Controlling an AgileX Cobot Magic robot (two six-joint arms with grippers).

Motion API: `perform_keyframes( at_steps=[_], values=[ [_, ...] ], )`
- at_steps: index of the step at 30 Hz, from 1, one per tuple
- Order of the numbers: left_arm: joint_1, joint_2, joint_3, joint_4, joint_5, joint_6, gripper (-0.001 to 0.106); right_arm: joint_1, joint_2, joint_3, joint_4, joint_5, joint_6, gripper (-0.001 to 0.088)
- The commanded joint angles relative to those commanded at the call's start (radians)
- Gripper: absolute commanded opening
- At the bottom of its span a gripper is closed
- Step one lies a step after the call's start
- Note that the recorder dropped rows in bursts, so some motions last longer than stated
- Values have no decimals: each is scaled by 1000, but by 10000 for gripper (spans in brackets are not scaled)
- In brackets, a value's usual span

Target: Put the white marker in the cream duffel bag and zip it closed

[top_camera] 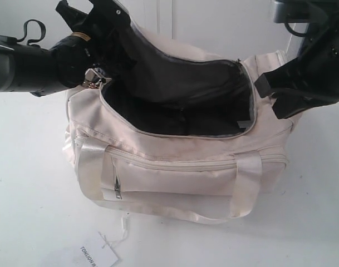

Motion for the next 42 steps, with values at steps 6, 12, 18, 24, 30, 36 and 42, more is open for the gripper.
perform_keyframes(
  at_steps=[6, 12, 18, 24, 30, 36, 42],
  values=[
    [0, -31, 0, 0, 180, -4, 0, 0, 0, 0, 0, -12, 7, 0],
    [0, -65, -2, 0, 365, -62, 0, 0, 0, 0, 0, -14, 11, 0],
    [0, -90, -2, 0, 533, -82, 0, 0, 0, 0, 4, -14, 11, 0],
    [0, -116, -2, 0, 655, -140, 0, 0, 2, 0, 9, -21, 11, 0],
    [0, -130, -2, 0, 750, -232, 0, 0, 12, 0, 9, -23, 11, 0],
    [0, -134, -2, -56, 826, -269, 0, 0, 35, 0, 9, -23, 11, 0],
    [0, -134, -2, -116, 929, -269, 0, 0, 66, 0, 11, -30, 11, 0]
  ],
)
